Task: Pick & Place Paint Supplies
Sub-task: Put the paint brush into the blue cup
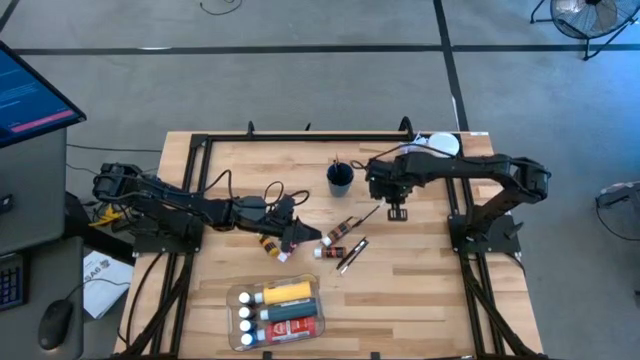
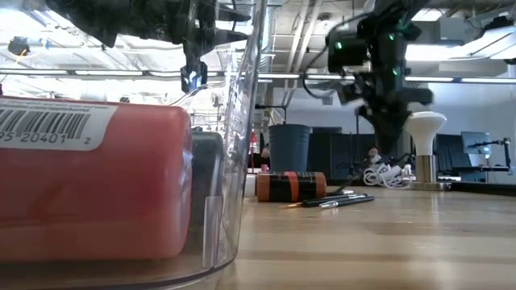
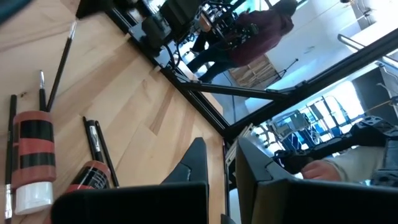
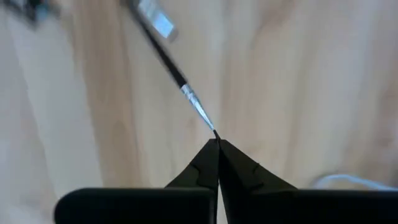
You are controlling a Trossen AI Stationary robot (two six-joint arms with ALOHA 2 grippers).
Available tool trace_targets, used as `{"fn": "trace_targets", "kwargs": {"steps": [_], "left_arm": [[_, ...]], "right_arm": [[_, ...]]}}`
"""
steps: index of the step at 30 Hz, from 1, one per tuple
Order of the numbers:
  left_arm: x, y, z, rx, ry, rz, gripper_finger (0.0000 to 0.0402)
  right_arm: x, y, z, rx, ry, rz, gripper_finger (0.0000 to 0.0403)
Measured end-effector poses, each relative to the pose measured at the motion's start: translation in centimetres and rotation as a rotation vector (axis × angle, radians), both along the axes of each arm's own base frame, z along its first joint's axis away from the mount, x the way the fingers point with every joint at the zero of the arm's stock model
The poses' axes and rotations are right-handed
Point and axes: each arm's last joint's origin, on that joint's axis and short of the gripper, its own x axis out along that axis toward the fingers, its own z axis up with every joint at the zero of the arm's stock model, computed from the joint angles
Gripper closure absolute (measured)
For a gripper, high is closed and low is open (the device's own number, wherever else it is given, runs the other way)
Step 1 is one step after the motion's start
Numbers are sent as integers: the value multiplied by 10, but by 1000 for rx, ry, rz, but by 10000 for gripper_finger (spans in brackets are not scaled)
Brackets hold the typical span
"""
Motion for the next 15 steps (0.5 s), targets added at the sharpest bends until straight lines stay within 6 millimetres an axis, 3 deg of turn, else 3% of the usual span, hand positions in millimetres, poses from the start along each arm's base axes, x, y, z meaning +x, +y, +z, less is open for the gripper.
{"fn": "trace_targets", "kwargs": {"steps": [15], "left_arm": [[0,0,0,1,0,5,400]], "right_arm": [[10,-4,37,-47,-39,-17,403]]}}
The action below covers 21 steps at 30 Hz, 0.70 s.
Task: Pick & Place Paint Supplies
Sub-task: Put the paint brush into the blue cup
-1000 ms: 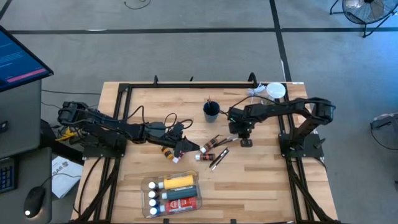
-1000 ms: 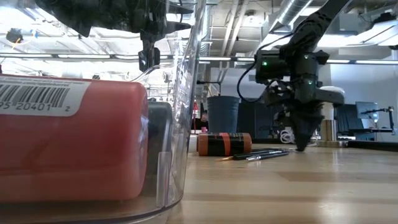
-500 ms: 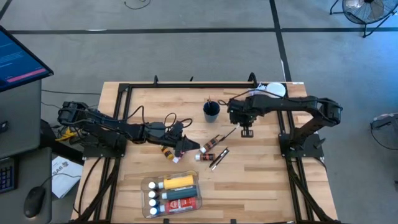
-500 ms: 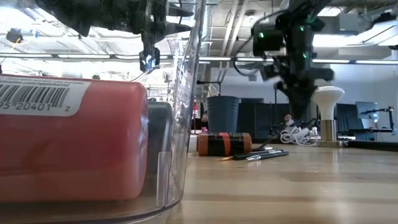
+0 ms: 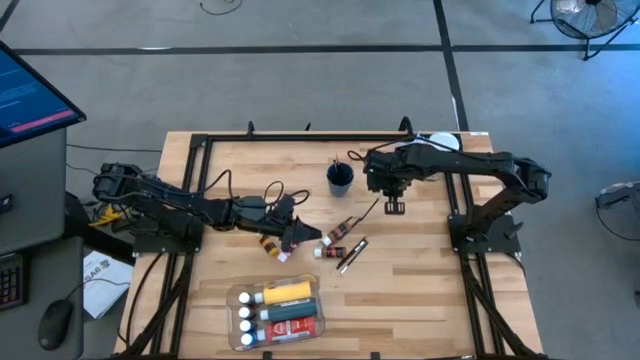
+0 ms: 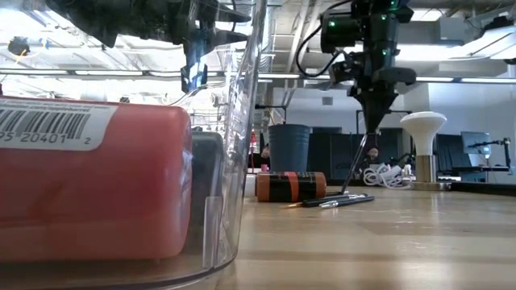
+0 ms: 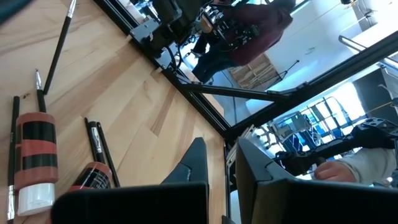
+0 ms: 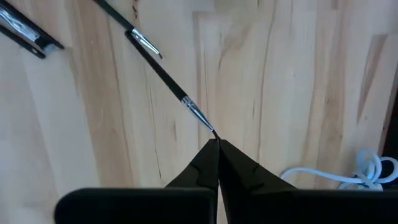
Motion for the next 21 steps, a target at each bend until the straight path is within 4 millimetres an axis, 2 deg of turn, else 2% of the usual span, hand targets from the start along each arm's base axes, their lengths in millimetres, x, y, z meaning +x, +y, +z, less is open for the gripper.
{"fn": "trace_targets", "kwargs": {"steps": [9,17,21], "left_arm": [[0,0,0,0,0,2,400],[0,0,0,0,0,3,400],[0,0,0,0,0,3,400]], "right_arm": [[0,0,0,3,-1,4,403],[-8,3,-25,40,40,7,403],[-7,5,-31,47,27,7,403]]}}
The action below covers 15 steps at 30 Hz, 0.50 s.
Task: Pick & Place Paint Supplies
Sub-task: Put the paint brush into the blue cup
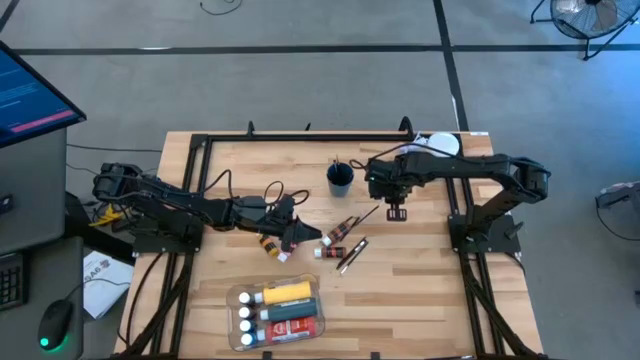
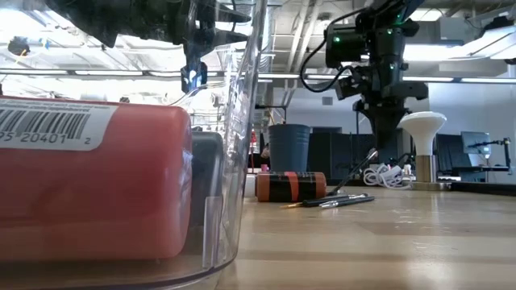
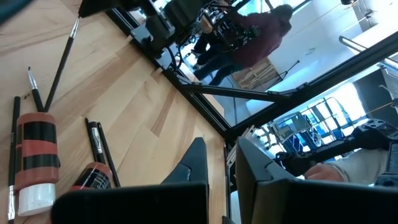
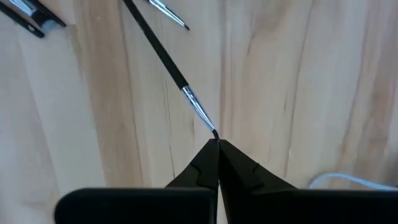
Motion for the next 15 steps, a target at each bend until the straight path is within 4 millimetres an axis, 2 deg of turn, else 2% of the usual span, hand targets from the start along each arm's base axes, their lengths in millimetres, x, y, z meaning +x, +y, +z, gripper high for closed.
{"fn": "trace_targets", "kwargs": {"steps": [15], "left_arm": [[0,0,0,0,0,2,400]], "right_arm": [[-8,13,-36,63,-24,2,403]]}}
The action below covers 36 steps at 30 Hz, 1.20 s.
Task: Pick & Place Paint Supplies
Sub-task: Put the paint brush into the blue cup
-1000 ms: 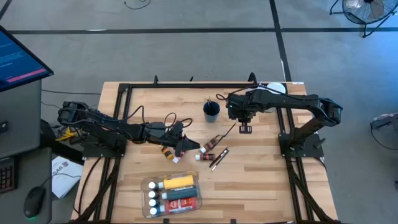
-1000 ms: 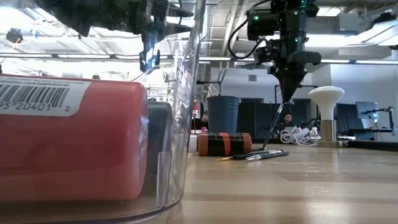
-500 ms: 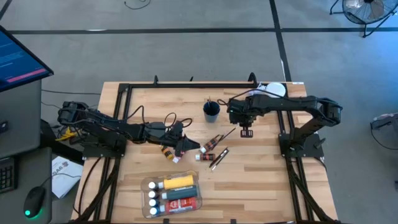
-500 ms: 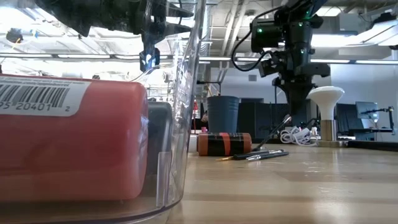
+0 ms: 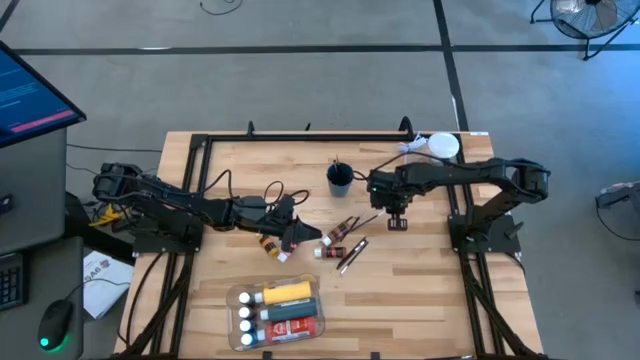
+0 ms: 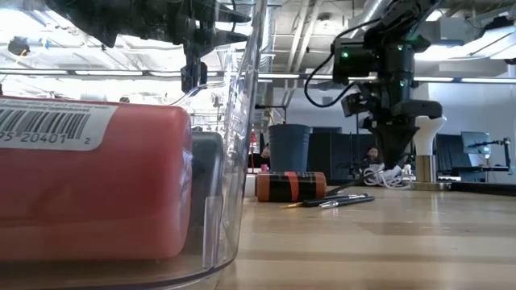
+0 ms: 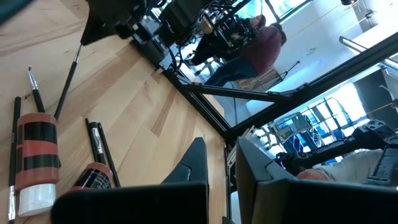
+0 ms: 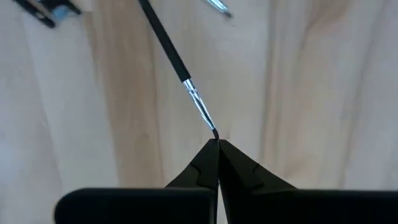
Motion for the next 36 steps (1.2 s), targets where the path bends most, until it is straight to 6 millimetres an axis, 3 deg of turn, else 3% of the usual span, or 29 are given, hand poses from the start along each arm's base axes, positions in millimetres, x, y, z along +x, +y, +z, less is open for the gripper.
{"fn": "trace_targets", "kwargs": {"steps": [17,25,36], "left_arm": [[0,0,0,0,0,0,400],[0,0,0,0,0,0,400],[0,0,0,-1,0,0,400]], "right_arm": [[-4,5,-21,75,-73,52,403],[-13,8,-33,87,-41,55,403],[-9,13,-43,117,-11,76,403]]}}
